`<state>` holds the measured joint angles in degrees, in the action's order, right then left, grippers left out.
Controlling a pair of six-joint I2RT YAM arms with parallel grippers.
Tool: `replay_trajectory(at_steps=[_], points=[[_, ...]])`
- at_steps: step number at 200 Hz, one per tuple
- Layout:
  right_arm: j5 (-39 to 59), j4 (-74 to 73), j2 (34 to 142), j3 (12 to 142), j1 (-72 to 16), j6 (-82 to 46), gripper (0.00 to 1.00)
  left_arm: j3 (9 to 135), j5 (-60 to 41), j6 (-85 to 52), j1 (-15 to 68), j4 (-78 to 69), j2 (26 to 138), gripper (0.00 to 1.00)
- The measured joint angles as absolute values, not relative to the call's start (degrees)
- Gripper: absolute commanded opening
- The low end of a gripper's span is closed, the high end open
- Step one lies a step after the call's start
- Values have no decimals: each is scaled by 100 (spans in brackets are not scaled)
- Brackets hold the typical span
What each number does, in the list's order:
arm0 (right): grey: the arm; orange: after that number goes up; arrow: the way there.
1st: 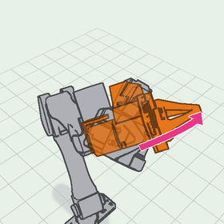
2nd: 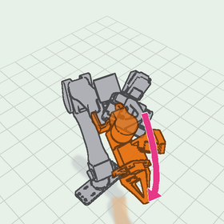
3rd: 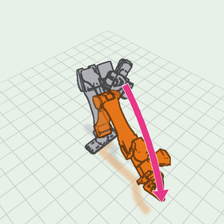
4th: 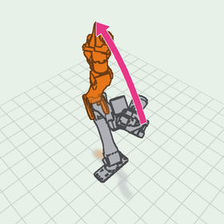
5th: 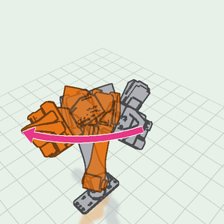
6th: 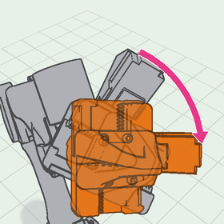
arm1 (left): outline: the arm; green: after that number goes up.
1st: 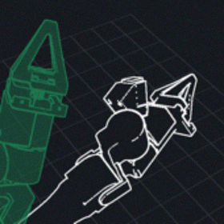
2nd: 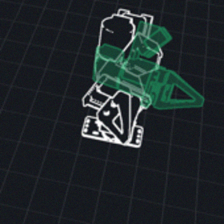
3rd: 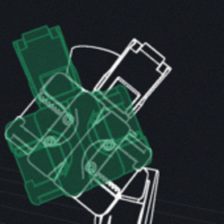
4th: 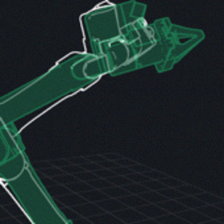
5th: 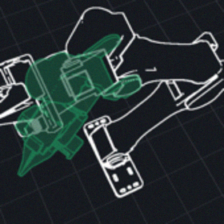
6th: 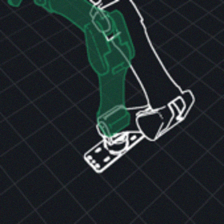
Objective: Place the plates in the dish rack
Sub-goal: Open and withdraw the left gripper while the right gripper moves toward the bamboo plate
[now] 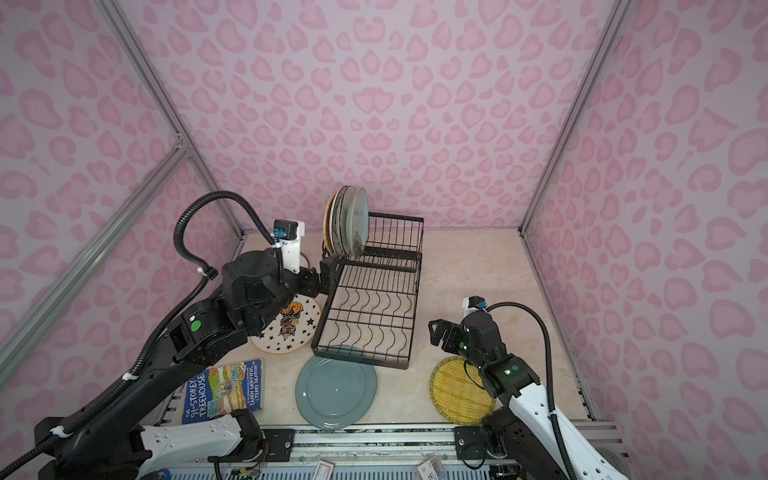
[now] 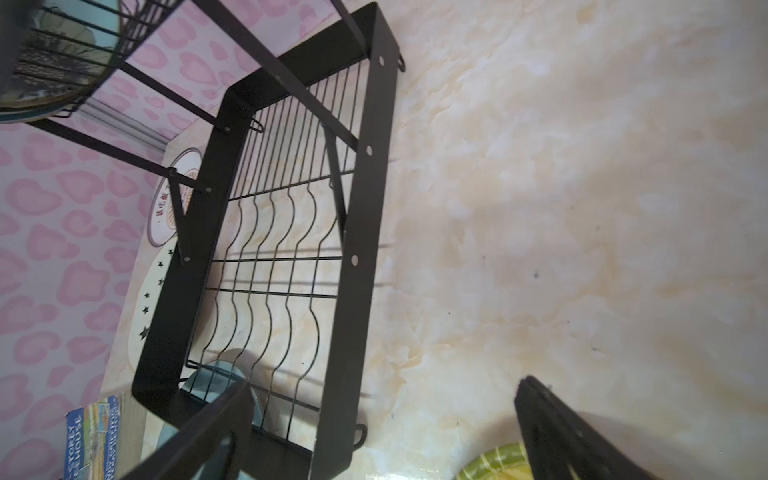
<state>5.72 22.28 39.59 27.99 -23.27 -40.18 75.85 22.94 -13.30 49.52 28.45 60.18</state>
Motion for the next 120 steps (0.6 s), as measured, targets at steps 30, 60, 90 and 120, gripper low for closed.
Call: replay_trajectory(at_steps=[30,60,90,120], points=[[392,2875,3326,2554,-1544,-4272,98,6506,1079,-1918,4939,2871,5553,98],[508,3756,2722,2471,-574,-4480,98,5848,287,-2329,4934,2853,5579,97],[563,4565,2563,2596,-75,-4589,98,5470,-167,-2552,4934,2711,5747,97],[626,5013,2805,2512,263,-4654,98,5214,-480,-2692,4934,2340,5867,97]])
